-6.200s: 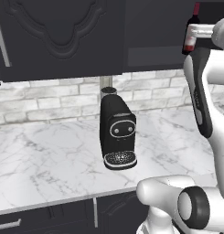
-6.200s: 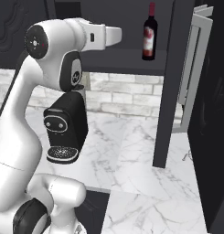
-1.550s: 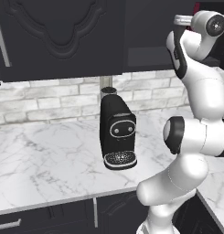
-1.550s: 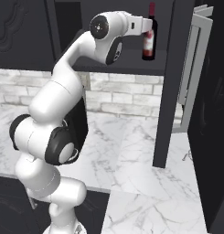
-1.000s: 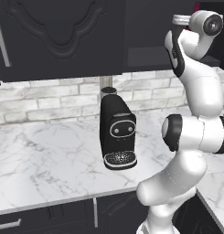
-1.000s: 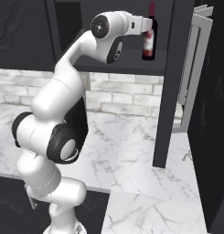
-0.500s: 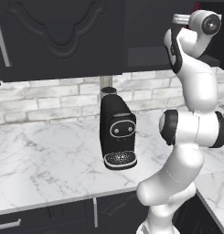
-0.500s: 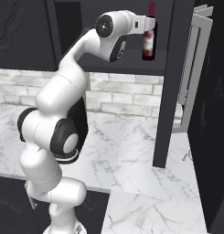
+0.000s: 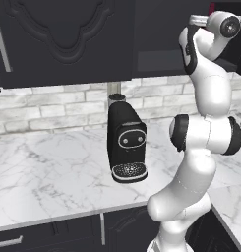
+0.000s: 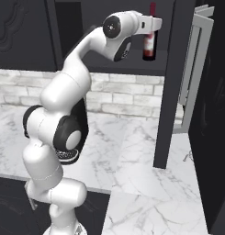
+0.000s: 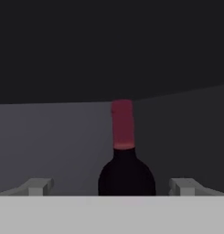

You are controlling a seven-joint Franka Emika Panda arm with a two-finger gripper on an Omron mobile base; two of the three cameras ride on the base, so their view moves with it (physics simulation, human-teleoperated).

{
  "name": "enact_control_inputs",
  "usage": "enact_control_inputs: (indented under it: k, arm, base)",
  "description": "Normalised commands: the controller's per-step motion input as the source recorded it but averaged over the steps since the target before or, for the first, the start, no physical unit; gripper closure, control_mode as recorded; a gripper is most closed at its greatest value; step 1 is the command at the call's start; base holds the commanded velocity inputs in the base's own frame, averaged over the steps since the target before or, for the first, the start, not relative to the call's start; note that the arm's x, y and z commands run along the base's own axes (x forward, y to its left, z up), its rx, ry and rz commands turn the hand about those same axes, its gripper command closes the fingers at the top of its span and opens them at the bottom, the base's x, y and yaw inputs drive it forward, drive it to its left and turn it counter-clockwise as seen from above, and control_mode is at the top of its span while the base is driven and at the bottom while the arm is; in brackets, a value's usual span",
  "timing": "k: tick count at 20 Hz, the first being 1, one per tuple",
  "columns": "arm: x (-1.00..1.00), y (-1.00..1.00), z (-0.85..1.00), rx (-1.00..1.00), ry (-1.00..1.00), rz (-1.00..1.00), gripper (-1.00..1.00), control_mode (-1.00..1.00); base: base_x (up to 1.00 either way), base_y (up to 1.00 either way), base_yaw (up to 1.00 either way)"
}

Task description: Get the candle and the wine from the cabinet and move them to the dining counter.

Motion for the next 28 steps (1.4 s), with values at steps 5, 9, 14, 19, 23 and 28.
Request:
enact_control_inputs:
  k: [5, 9, 14, 19, 23, 28]
  arm:
    - [0.15, -0.12, 0.00, 0.00, 0.00, 0.00, -1.00, -1.00]
    - [0.16, -0.09, 0.00, 0.00, 0.00, 0.00, -1.00, -1.00]
    - [0.13, -0.04, 0.00, 0.00, 0.00, 0.00, -1.00, -1.00]
    - [0.11, 0.00, 0.00, 0.00, 0.00, 0.00, -1.00, -1.00]
    - [0.14, 0.00, 0.00, 0.00, 0.00, 0.00, -1.00, -1.00]
    - [0.13, 0.00, 0.00, 0.00, 0.00, 0.00, -1.00, -1.00]
  base:
    - [0.00, 0.00, 0.00]
    - [0.00, 0.00, 0.00]
    - [0.00, 0.00, 0.00]
    - [0.00, 0.00, 0.00]
    - [0.00, 0.00, 0.00]
    - [0.00, 0.00, 0.00]
